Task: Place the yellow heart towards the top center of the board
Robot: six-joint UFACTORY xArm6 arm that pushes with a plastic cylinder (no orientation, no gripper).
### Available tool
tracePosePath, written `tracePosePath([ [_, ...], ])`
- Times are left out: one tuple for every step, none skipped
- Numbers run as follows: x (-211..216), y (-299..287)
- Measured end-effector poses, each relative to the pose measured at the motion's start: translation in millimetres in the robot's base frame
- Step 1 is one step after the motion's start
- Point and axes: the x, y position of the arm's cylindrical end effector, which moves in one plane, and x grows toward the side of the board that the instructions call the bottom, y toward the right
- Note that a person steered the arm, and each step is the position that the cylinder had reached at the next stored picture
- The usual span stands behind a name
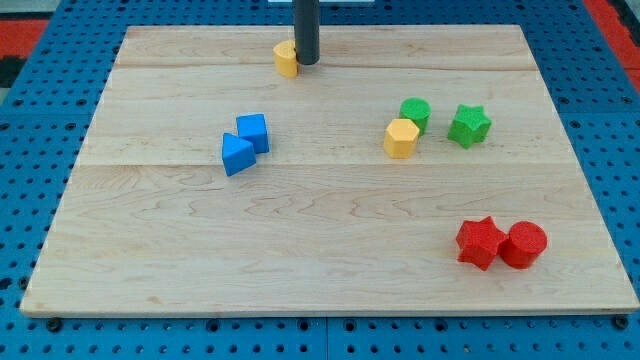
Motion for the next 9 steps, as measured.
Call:
tracePosePath([
  [10.8, 1.9],
  [50.6, -6.4],
  [40.9, -42.1],
  [13.0, -94.0],
  [20.9, -54.6],
  [23.3, -41.6],
  [19.3, -35.5],
  [6.7, -34.5],
  [-4.0, -33.3],
])
